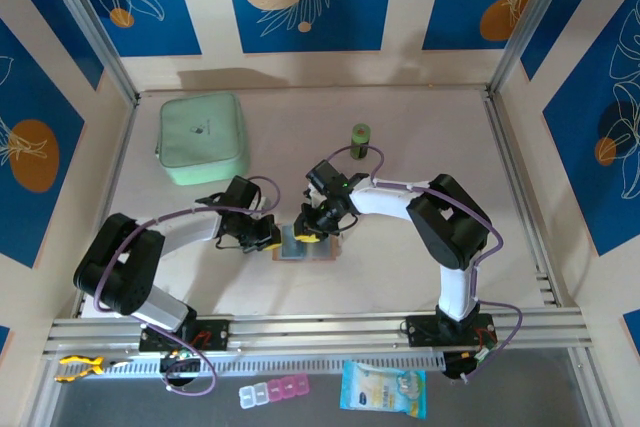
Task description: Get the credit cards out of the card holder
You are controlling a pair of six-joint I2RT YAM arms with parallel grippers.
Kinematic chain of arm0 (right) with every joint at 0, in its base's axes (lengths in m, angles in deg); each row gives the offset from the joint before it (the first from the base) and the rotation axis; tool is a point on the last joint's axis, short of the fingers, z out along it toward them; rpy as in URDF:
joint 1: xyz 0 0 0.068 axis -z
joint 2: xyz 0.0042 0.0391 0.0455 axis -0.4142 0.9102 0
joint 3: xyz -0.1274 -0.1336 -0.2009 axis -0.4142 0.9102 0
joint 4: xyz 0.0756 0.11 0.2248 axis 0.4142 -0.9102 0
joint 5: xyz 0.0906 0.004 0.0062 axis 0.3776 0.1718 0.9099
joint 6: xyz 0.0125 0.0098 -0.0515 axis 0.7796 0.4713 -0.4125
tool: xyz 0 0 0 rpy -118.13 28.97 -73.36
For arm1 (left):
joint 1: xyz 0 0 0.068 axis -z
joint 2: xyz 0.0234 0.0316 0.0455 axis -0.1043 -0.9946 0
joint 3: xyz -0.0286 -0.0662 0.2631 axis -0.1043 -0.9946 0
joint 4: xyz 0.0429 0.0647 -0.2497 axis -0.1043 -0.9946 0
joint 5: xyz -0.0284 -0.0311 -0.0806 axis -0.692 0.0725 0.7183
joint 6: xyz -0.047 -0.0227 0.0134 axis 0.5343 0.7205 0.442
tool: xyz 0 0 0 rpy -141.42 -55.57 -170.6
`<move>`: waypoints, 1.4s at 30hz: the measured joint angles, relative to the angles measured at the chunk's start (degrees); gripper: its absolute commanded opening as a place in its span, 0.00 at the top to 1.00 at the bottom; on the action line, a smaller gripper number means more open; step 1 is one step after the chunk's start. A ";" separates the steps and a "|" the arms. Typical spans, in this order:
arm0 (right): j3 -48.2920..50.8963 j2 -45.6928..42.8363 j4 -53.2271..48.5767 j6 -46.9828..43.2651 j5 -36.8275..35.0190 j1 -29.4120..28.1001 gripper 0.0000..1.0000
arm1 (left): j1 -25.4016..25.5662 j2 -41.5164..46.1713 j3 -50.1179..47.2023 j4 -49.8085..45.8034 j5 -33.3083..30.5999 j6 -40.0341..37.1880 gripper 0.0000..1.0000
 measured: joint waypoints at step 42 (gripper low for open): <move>3.85 -2.10 1.55 0.90 0.42 1.25 0.78 | 0.63 -1.88 2.05 -0.79 0.07 -0.42 0.93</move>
